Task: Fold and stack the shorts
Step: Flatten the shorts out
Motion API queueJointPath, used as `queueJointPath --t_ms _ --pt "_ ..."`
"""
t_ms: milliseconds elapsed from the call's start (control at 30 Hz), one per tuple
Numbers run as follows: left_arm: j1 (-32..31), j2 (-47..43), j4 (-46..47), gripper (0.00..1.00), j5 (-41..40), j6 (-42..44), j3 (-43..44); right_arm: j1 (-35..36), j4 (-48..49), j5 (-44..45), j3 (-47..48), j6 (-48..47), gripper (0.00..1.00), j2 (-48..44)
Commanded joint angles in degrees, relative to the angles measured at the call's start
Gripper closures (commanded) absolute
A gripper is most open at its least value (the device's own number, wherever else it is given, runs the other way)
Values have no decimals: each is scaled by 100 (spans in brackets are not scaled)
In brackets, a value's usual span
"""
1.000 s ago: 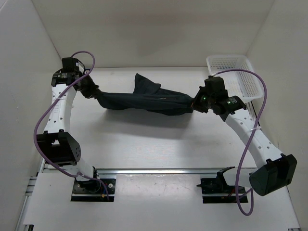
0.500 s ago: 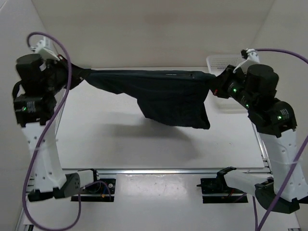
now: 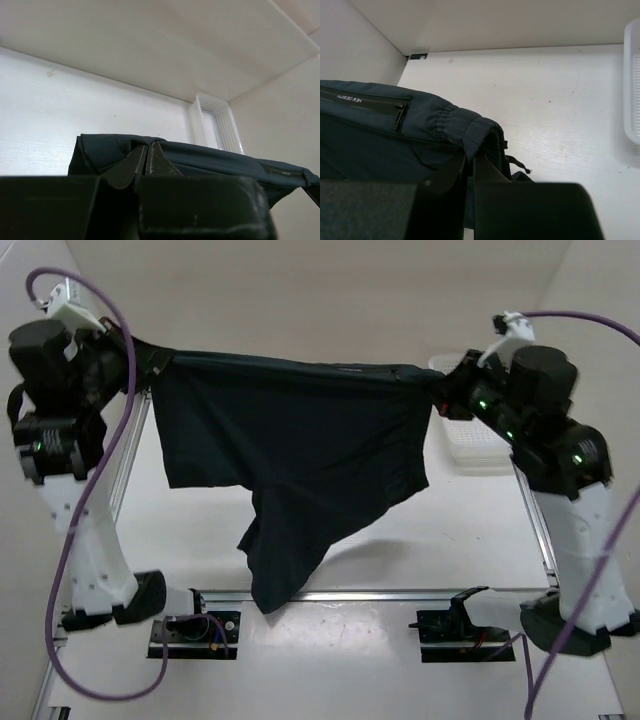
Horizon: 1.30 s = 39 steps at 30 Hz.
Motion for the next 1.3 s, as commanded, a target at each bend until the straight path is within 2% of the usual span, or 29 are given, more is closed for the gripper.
queueJointPath --t_ms 0,233,400,533,633,667,733,767,800,867,900,933,967,1000,1033,1067,1100,1167,1267 --pt "283 792 241 89 -958 242 373 -181 358 866 224 -422 100 607" --pt "477 2260 425 89 -721 233 2251 -691 1175 594 1172 -133 100 1838" --pt "530 2560 891 89 -431 39 2746 -999 1325 23 2157 131 100 2489" --pt "530 2315 953 89 -281 -22 2616 -999 1378 -57 2220 18 100 2622" --pt "530 1676 953 89 -140 -22 1617 -999 1378 -57 1449 -35 100 2316" --pt "530 1472 1005 89 -88 47 882 -999 1378 -57 1159 -35 100 2201" --pt "399 780 1006 89 -140 48 44 -999 1448 -57 62 -88 100 1764" --pt "259 523 1006 89 -140 100 -891 -999 1614 -57 -369 -88 100 1586" --pt "205 251 1084 89 -245 101 -1431 -999 1694 -4 -1252 -88 100 1202" --pt "205 -636 1164 89 -324 -65 -2591 -999 1914 -4 -2153 -35 100 813" --pt "205 -953 1225 89 -490 -318 -3823 -999 1975 -4 -2584 -35 100 454" --pt "205 -1269 1226 82 -579 -408 -4427 -999 1976 -56 -3371 26 97 286" --pt "205 -1829 1226 73 -675 -470 -4982 -999 2045 -126 -3736 87 84 127" --pt "205 -2104 1226 58 -868 -618 -5953 -999 2046 -405 -4053 88 64 -135" --pt "205 -2333 1226 38 -870 -689 -6346 -999 2046 -530 -4569 88 27 -260" --pt "283 -2605 1226 7 -870 -690 -6611 -938 2046 -592 -4775 88 17 -366" --pt "362 -2669 1226 0 -870 -760 -6839 -938 1898 -593 -4925 149 11 -532" --pt "363 -2670 1226 0 -764 -760 -6755 -938 1748 -541 -5110 210 7 -604" --pt "363 -2266 1164 0 -992 -585 -6158 -938 1388 -119 -4937 211 7 -605"
